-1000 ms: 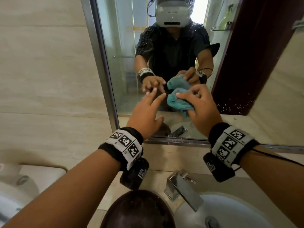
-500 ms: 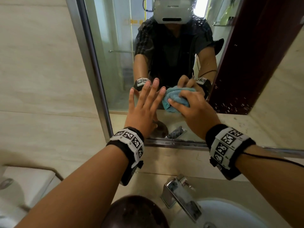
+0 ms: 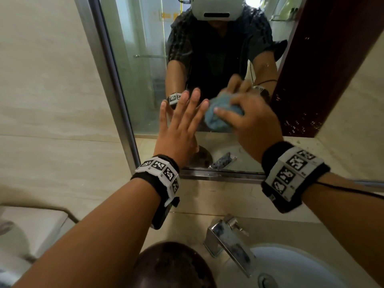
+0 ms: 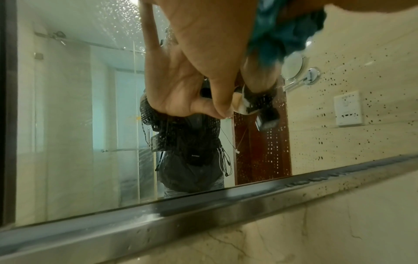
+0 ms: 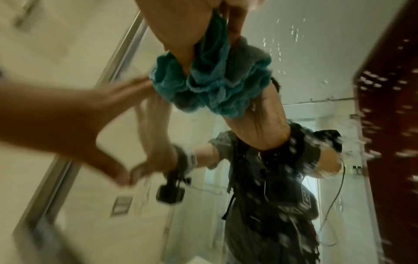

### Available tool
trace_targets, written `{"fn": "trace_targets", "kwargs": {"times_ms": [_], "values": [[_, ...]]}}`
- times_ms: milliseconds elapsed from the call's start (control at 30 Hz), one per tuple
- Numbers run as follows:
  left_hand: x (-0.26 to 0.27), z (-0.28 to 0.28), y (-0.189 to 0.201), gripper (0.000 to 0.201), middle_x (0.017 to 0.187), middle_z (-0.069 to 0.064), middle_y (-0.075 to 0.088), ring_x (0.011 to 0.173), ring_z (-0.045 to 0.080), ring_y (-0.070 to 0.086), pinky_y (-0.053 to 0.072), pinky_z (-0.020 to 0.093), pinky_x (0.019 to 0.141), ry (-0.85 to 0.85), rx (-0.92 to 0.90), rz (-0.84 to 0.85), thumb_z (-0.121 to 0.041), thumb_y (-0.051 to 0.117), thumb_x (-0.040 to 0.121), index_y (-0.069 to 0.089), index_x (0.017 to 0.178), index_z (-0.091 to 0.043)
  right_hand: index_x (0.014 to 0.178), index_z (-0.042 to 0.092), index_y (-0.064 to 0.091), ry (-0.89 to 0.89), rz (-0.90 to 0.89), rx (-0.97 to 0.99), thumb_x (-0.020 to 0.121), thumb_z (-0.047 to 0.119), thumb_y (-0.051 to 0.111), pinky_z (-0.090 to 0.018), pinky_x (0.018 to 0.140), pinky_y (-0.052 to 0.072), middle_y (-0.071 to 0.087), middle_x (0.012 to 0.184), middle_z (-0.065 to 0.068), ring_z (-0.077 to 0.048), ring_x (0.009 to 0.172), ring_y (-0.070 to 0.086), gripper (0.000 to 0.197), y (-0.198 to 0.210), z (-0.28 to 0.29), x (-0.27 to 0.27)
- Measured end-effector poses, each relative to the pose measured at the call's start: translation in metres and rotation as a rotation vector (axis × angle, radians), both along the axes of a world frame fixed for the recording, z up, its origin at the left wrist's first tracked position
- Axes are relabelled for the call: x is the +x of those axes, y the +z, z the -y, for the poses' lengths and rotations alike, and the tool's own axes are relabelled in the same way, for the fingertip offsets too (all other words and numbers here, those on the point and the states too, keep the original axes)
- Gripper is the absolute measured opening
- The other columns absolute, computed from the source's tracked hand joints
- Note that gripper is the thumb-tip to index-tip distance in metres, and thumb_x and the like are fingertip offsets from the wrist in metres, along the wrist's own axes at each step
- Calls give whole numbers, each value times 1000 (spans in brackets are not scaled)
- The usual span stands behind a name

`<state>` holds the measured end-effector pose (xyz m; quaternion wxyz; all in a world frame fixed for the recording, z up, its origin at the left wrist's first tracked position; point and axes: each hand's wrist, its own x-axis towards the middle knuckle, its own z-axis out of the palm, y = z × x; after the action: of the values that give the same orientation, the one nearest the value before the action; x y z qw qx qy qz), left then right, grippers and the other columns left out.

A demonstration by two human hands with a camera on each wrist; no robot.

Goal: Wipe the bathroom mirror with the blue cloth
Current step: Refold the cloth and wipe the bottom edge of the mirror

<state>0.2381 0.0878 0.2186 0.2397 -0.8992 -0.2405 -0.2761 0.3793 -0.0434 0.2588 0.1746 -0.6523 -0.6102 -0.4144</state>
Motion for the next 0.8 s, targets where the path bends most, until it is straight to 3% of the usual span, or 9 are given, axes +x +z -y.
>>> {"fn": "trace_targets", "kwargs": {"times_ms": [100, 233, 300, 367, 467, 567, 700, 800], "values": [[0, -3, -2, 119, 154, 8, -15, 142, 28, -12, -6, 56, 112, 14, 23, -22, -55, 67, 73, -20, 146, -19, 111, 14, 66, -41, 80, 85, 83, 22, 68, -44, 68, 53, 60, 104, -18, -39, 88, 57, 29, -3, -7, 0], [0, -6, -4, 118, 155, 6, -14, 143, 26, -10, -4, 56, 113, 10, 33, -16, -57, 67, 72, -17, 147, -20, 106, 20, 68, 22, 209, -317, 58, 14, 84, -41, 66, 55, 43, 108, -9, -29, 85, 48, 51, -79, 14, 14], [1, -5, -2, 119, 155, 6, -14, 143, 26, -10, -5, 56, 113, 10, 33, -18, -56, 68, 71, -16, 148, -19, 103, 20, 70, 80, 176, -412, 52, 15, 88, -39, 64, 55, 40, 106, -8, -28, 81, 54, 53, -81, 23, 17], [2, -1, -1, 114, 156, 8, -9, 144, 27, -6, -1, 56, 113, -10, 38, 15, -48, 70, 73, -10, 149, -18, 102, 20, 71, 35, 152, -347, 56, 19, 86, -36, 60, 54, 43, 104, -10, -29, 77, 59, 48, -61, 19, 10], [-2, 2, -7, 106, 157, 13, 4, 144, 28, 3, 10, 53, 115, -97, -7, 128, -33, 74, 72, 4, 150, -13, 105, 13, 67, -38, 43, -42, 73, 20, 78, -34, 57, 51, 58, 97, -15, -31, 73, 57, 35, -18, 3, 0], [-8, -1, -31, 107, 156, 14, -1, 144, 29, 3, 13, 49, 117, -124, -59, 137, -37, 76, 71, 6, 149, -11, 100, 9, 68, -15, 26, 53, 76, 19, 75, -35, 59, 51, 62, 92, -15, -33, 74, 57, 26, -21, -6, -6], [-4, -7, -55, 106, 156, 11, -3, 144, 25, -10, 5, 46, 117, -55, -44, 116, -35, 75, 74, 4, 150, -13, 93, 17, 70, 56, 203, -285, 54, 21, 88, -36, 60, 54, 51, 98, -10, -29, 77, 57, 43, -98, 4, 3], [-3, -10, -55, 104, 155, 10, -2, 141, 23, -19, 1, 44, 117, -33, -6, 98, -20, 72, 76, -2, 149, -12, 98, 20, 71, 89, 145, -491, 50, 22, 89, -35, 59, 53, 39, 103, -7, -27, 78, 58, 51, -107, 20, 13]]}}
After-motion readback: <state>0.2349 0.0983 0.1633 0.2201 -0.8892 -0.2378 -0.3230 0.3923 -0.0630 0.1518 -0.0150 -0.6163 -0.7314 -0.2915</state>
